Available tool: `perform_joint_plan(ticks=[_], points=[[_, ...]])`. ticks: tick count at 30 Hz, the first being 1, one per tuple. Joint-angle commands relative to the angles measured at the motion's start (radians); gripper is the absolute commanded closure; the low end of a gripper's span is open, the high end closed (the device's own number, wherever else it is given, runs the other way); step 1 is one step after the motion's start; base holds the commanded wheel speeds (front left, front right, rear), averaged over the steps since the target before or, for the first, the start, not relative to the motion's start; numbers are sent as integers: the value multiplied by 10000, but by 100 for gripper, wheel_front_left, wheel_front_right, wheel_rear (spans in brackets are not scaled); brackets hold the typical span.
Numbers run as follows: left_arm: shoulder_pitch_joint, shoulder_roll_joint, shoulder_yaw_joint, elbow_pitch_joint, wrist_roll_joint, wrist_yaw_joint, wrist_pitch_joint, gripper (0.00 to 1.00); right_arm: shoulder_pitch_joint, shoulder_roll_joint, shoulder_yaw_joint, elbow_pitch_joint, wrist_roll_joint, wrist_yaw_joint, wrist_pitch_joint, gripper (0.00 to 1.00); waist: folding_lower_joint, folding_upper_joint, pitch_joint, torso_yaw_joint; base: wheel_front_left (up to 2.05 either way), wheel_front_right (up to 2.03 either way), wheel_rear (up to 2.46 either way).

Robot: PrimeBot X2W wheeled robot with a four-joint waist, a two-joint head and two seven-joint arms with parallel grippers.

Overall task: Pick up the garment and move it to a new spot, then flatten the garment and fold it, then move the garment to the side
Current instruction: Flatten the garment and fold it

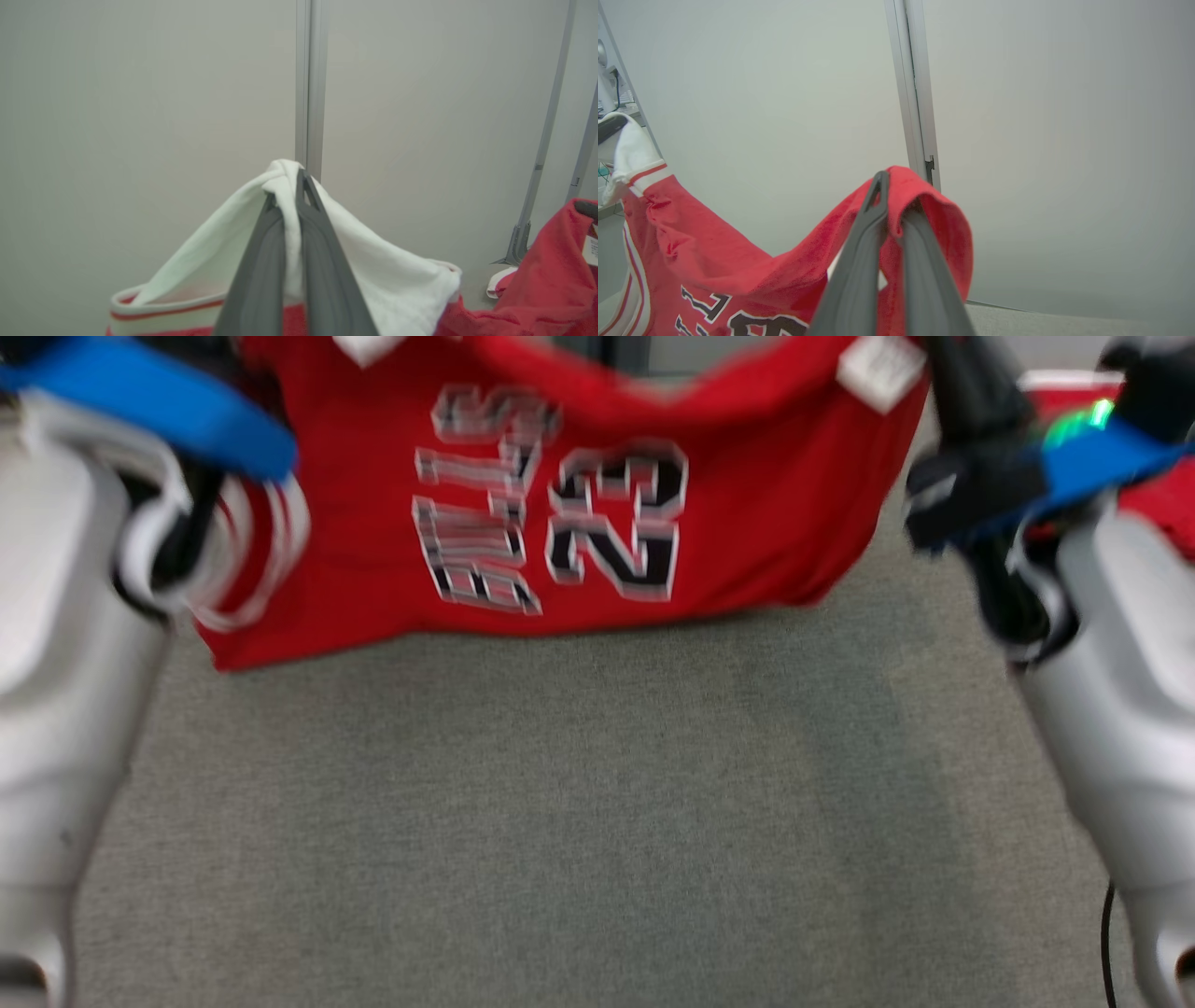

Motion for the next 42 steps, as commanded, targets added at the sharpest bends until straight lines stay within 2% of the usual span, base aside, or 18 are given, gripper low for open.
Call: perform_joint_plan(ticks=[1, 5, 11, 21, 26, 30, 37, 42], points=[[-1150, 100, -173, 279, -203, -13, 104, 100, -1091, -39, 4, 327, 294, 5, 126, 100, -4, -3, 548, 174, 0, 0, 0], [-3486, 75, -463, 1175, -471, -13, 104, 100, -3329, -121, -52, 1136, 850, 5, 380, 100, -4, -3, 1180, 229, 0, 0, 0], [-6150, -354, -807, 2307, -1029, -13, -313, 100, -6020, -214, 179, 2265, 1156, 5, 592, 100, -4, -3, 1599, 339, 0, 0, 0], [-7518, -618, -1845, 3227, -1714, -14, -793, 100, -7814, -550, 976, 3448, 1493, 5, 321, 100, -4, -3, 1908, 462, 0, 0, 0], [-6589, -500, -2413, 3244, -2276, -14, -916, 100, -7057, -625, 1621, 3647, 1989, 5, 90, 100, -4, -3, 1995, 518, 0, 0, 0], [-5373, -390, -2375, 2901, -2683, -14, -960, 100, -5904, -702, 2155, 3434, 2445, 5, -120, 100, -4, -3, 1956, 546, 0, 0, 0], [-1871, -78, -1130, 1594, -2463, -13, -959, 100, -2927, -860, 2390, 2542, 2972, 5, -302, 100, -4, -3, 1503, 491, 0, 0, 0], [1071, -312, -269, 451, -1917, 74, -956, 100, -447, -885, 1867, 1471, 2884, 5, -301, 100, -4, -3, 984, 528, 0, 0, 0]])
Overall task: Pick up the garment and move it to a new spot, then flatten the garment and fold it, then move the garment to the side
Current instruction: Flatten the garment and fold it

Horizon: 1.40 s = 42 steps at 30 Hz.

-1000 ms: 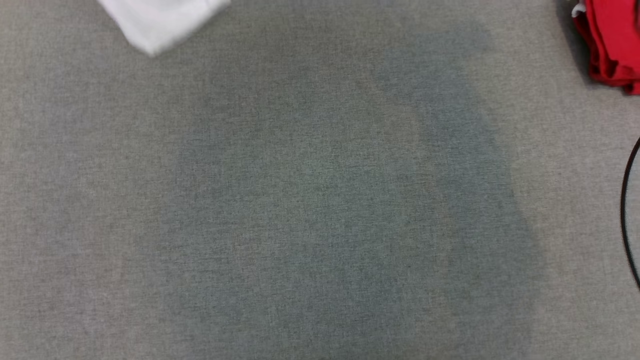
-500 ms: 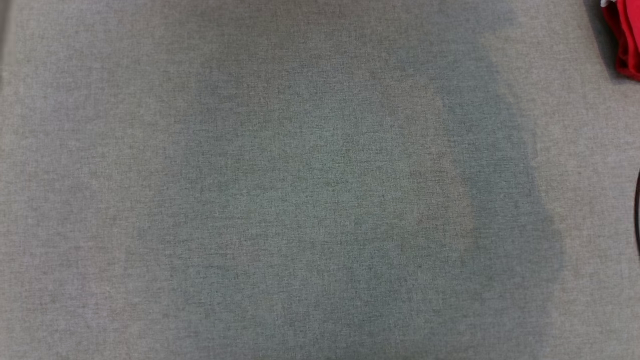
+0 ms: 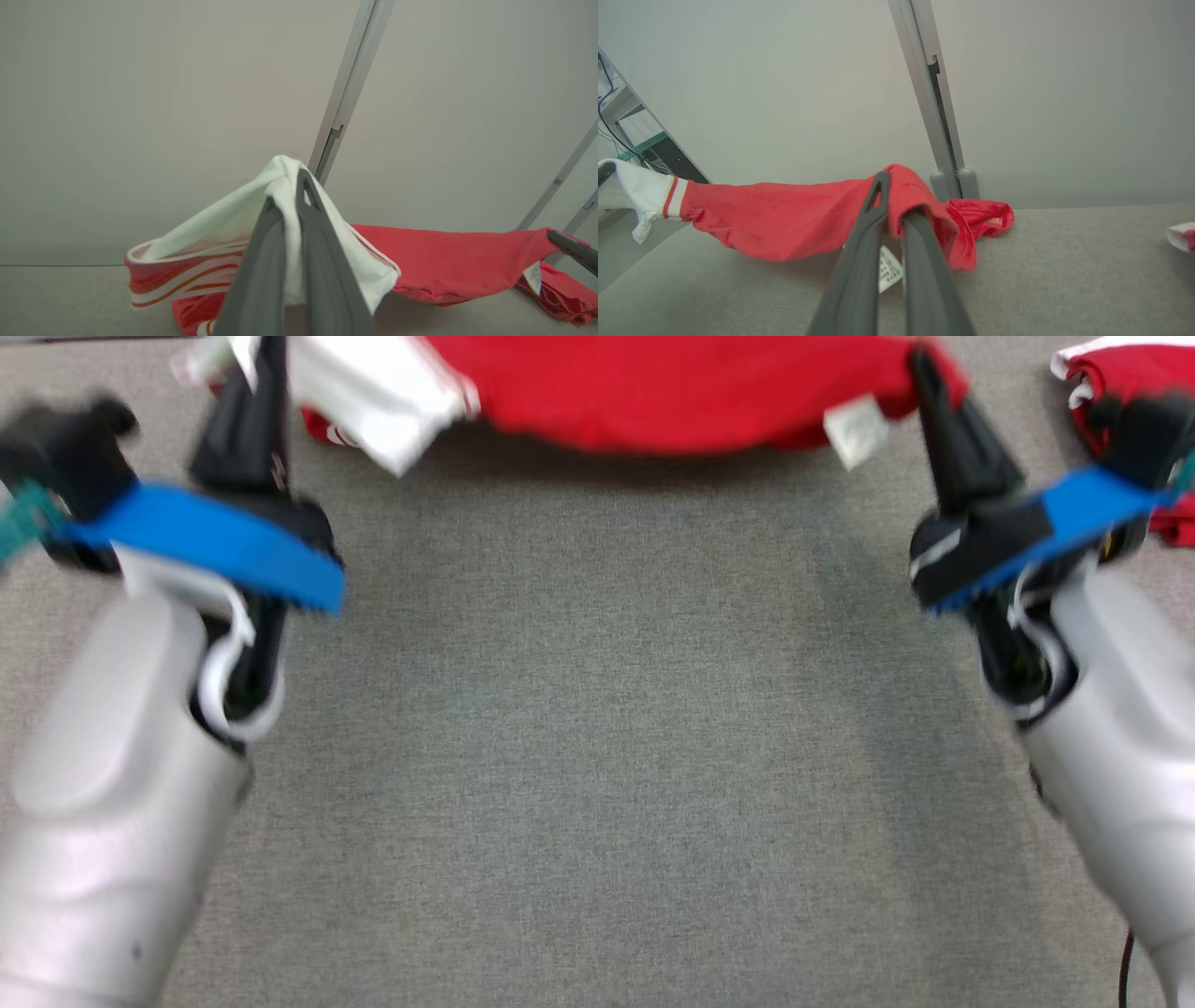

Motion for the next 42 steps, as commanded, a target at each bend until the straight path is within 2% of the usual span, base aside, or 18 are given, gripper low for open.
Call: perform_joint_plan(ticks=[1, 7, 14, 20, 26, 32, 36, 42], points=[[645, -68, 195, -286, 125, 61, -36, 100, 649, -28, -153, -239, -64, 5, -42, 100, 3, 1, -175, -58, 0, 0, 0], [3671, -393, 863, -1337, 402, 255, -37, 100, 3329, 31, -757, -1367, -278, 5, -46, 100, 3, 1, -795, 31, 0, 0, 0], [6474, -709, 765, -2079, 273, 551, -37, 100, 5849, 56, -1265, -2039, -462, 5, -45, 100, 3, 1, -1632, 87, 0, 0, 0], [8242, -798, 759, -2798, 101, 940, -15, 100, 7655, 143, -1858, -2559, -743, 5, -46, 100, 3, 1, -2381, 108, 0, 0, 0], [9527, -574, 587, -3487, -1, 1337, 216, 100, 9154, 48, -2398, -3078, -1124, 5, -19, 100, 3, 1, -2902, 126, 0, 0, 0], [10499, -389, 474, -4352, -135, 1729, 499, 100, 10354, 103, -2936, -3577, -1510, 5, 484, 100, 3, 1, -3171, 233, 0, 0, 0], [10754, -272, 526, -4741, -220, 1875, 627, 100, 10716, 226, -3205, -3816, -1884, 5, 931, 100, 3, 1, -3228, 308, 0, 0, 0], [10484, -287, 565, -5106, -421, 1758, 764, 100, 10624, 373, -3280, -4167, -2242, 5, 1575, 100, 3, 1, -3290, 323, 0, 0, 0]])
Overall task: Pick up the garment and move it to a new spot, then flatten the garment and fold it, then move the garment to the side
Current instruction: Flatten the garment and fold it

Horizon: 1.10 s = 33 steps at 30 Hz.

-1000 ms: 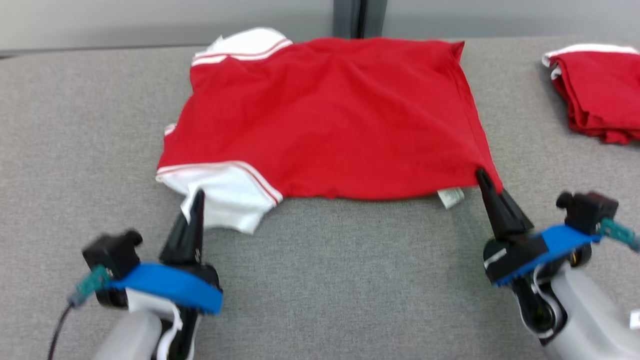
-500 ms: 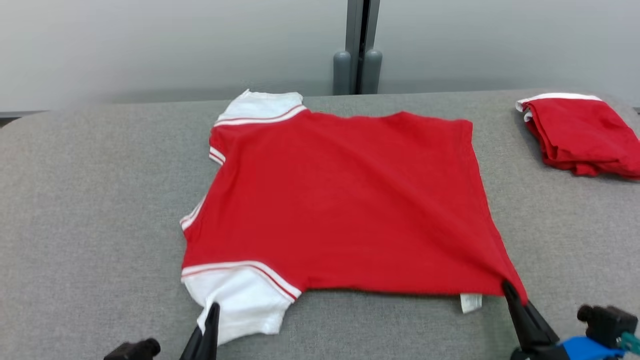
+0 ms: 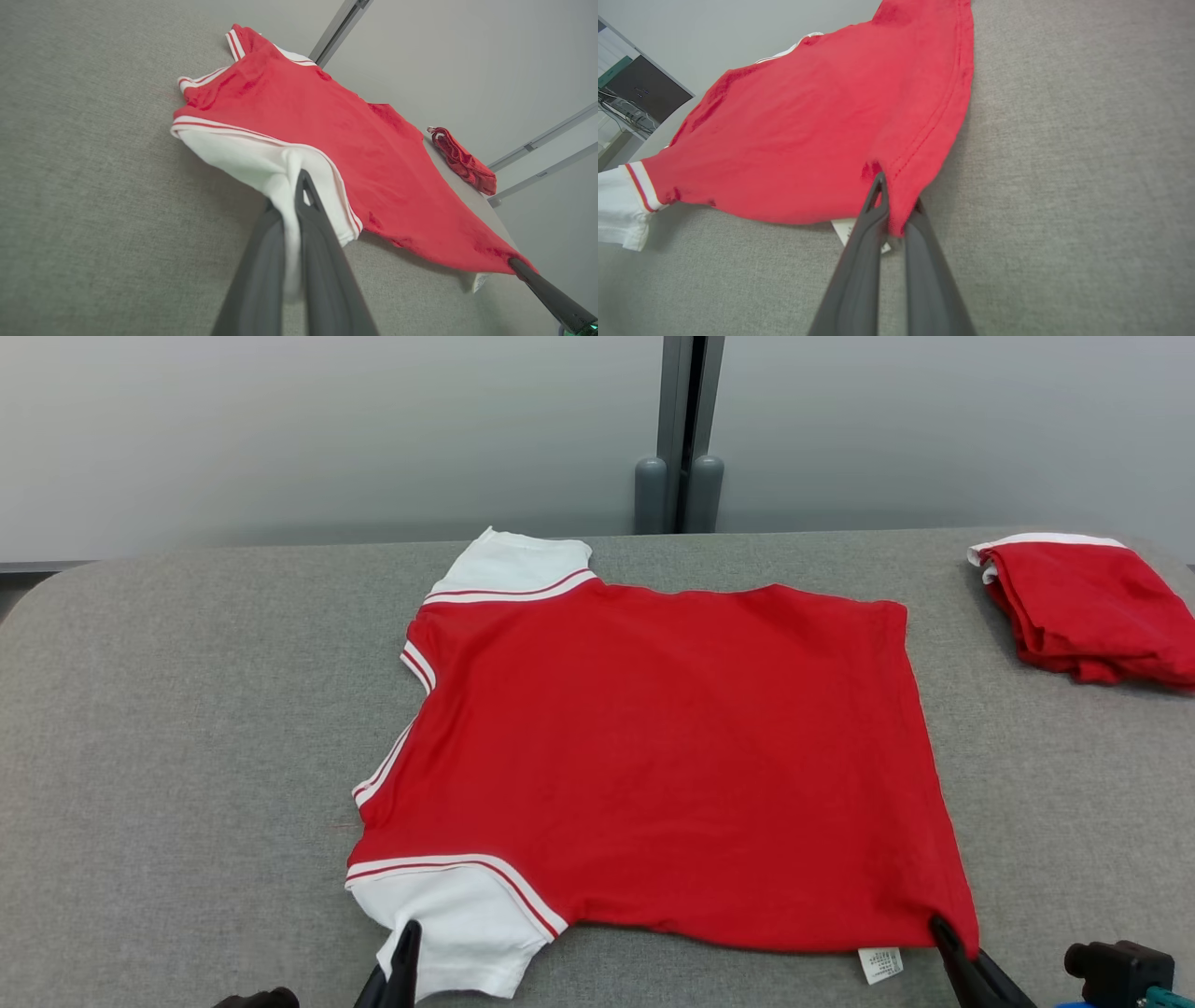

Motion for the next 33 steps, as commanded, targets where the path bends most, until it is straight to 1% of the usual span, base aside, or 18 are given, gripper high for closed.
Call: perform_joint_plan(ticks=[1, 8, 13, 16, 20, 21, 23, 24, 26, 33], points=[[-254, 41, 70, -122, -63, -52, 58, 100, -76, 23, -26, -132, -103, 5, 173, 100, 1, 1, -13, -11, 0, 0, 0], [-869, 178, 119, -31, -129, -259, 288, 100, -401, 14, -127, -368, -94, 5, 672, 100, 1, 1, 8, -46, 0, 0, 0], [-1722, 286, 71, 415, -82, -573, 610, 100, -1006, 9, -153, -327, 94, 5, 972, 100, 1, 1, 153, -166, 0, 0, 0], [-2008, 372, 107, 624, -56, -674, 668, 100, -1241, -13, -106, -239, 150, 5, 1047, 100, 1, 1, 234, -204, 0, 0, 0], [-2753, 435, 128, 1163, -10, -903, 832, 100, -1959, 66, -87, 94, 343, 5, 1228, 100, 1, 1, 492, -245, 0, 0, 0], [-2753, 435, 128, 1163, -10, -903, 832, 100, -1959, 66, -87, 94, 343, 5, 1228, 100, 1, 1, 492, -245, 0, 0, 0], [-3282, 416, 50, 1572, 61, -1043, 953, 100, -2480, 77, -39, 414, 470, 5, 1320, 100, 1, 1, 673, -252, 0, 0, 0], [-3282, 416, 50, 1572, 61, -1043, 953, 100, -2480, 77, -39, 414, 470, 5, 1320, 100, 1, 1, 673, -252, 0, 0, 0], [-3684, 423, -46, 1919, 185, -1177, 1032, 100, -2828, 87, 13, 691, 557, 5, 1355, 100, 1, 1, 787, -239, 0, 0, 0], [-5159, 256, -245, 3249, 243, -1556, 1178, 100, -3991, 37, 330, 1488, 674, 5, 1270, 100, 1, 1, 1210, -228, 0, 0, 0]])
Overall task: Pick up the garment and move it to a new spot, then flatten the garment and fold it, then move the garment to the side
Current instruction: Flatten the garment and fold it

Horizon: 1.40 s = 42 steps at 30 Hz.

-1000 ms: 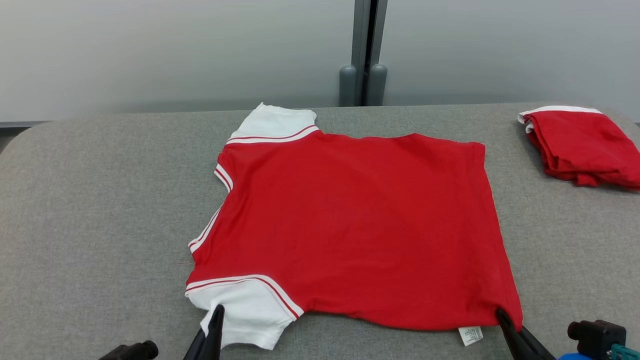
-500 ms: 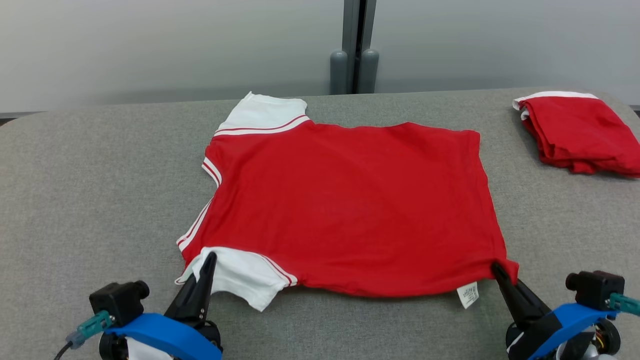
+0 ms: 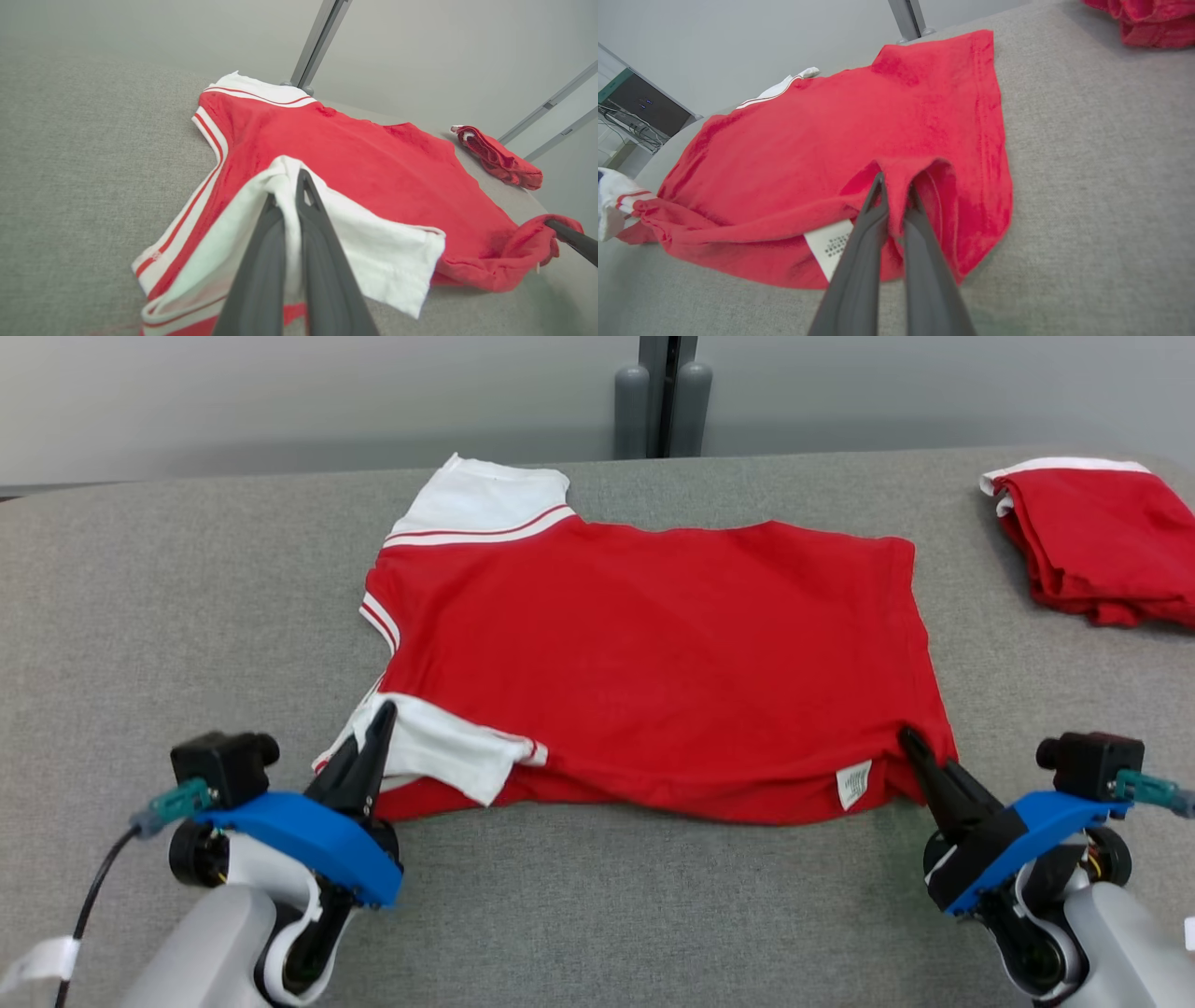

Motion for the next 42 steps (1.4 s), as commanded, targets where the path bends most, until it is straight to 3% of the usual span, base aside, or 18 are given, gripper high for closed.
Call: perform_joint_plan(ticks=[1, 10, 12, 13, 14, 27, 36, 42], points=[[-335, -20, -43, 217, 0, -63, 27, 100, -266, -69, 39, 114, 74, 5, -59, 100, -2, -2, 80, 12, 0, 0, 0], [-1748, -109, -498, 1908, 98, -300, -172, 100, -1449, -57, 387, 1150, -1, 5, -472, 100, -2, -2, 477, -104, 0, 0, 0], [-1977, -157, -587, 2249, 76, -328, -331, 96, -1624, -57, 479, 1322, 1, 5, -634, 68, -2, -2, 517, -96, 0, 0, 0], [-2069, -195, -637, 2394, 66, -337, -431, 60, -1677, -54, 519, 1410, 45, 5, -705, 0, -2, -2, 527, -89, 0, 0, 0], [-2131, -238, -691, 2527, 45, -344, -537, 0, -1697, -53, 570, 1491, 82, 5, -774, 0, -2, -2, 524, -86, 0, 0, 0], [-1338, 15, -707, 3188, 380, -208, -1885, 0, -791, -779, 864, 1732, -654, 5, -1817, 0, -2, -2, 63, -24, 0, 0, 0], [-543, -34, -846, 3314, 857, 183, -1943, 0, -735, -594, 846, 2178, -1185, 5, -1689, 0, -2, -2, 25, 32, 0, 0, 0], [-728, -137, -1039, 3710, 850, 100, -1832, 0, -1097, -359, 930, 2730, -1401, 5, -1657, 0, -2, -2, 129, 65, 0, 0, 0]])
